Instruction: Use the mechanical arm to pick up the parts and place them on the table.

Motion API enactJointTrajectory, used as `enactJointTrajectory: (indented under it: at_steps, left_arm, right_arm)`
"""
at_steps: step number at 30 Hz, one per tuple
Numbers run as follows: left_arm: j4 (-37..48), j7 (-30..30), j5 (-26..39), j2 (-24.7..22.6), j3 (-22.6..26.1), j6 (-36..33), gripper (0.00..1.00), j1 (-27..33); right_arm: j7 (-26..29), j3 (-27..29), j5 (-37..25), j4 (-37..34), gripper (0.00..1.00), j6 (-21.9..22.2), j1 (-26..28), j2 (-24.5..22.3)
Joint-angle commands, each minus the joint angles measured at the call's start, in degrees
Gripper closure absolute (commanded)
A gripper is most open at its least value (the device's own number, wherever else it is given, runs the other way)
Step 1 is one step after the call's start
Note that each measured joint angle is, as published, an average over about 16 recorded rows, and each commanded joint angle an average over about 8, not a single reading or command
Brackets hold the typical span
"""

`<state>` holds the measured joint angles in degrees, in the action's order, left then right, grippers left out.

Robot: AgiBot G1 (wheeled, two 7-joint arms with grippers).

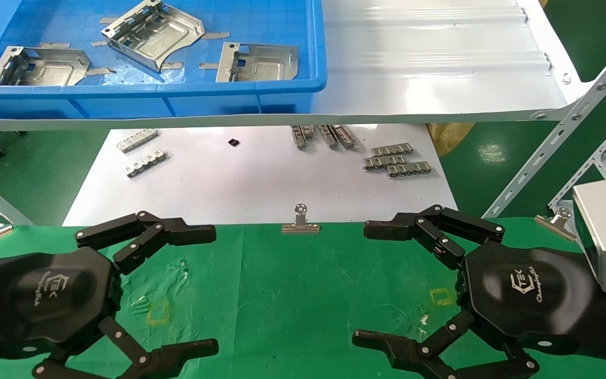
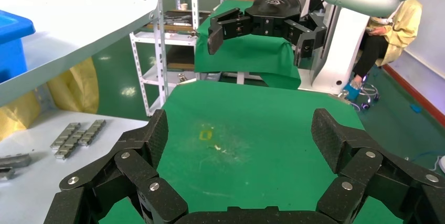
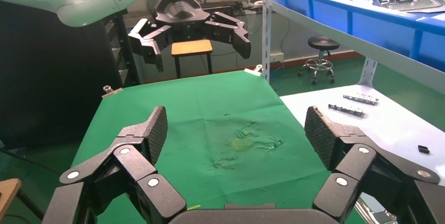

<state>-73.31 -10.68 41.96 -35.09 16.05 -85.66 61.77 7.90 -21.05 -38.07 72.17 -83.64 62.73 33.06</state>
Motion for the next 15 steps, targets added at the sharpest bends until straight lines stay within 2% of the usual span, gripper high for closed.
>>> enactJointTrajectory:
  at_steps: [1, 15]
  left_arm:
    - [0.0, 0.0, 0.0, 0.0, 0.0, 0.0, 0.0, 0.0]
    - [0.0, 0.0, 0.0, 0.0, 0.0, 0.0, 0.0, 0.0]
  right_arm:
    - [0.0, 0.0, 0.0, 0.0, 1.0, 0.0, 0.0, 0.0]
    - [0.0, 0.0, 0.0, 0.0, 1.0, 0.0, 0.0, 0.0]
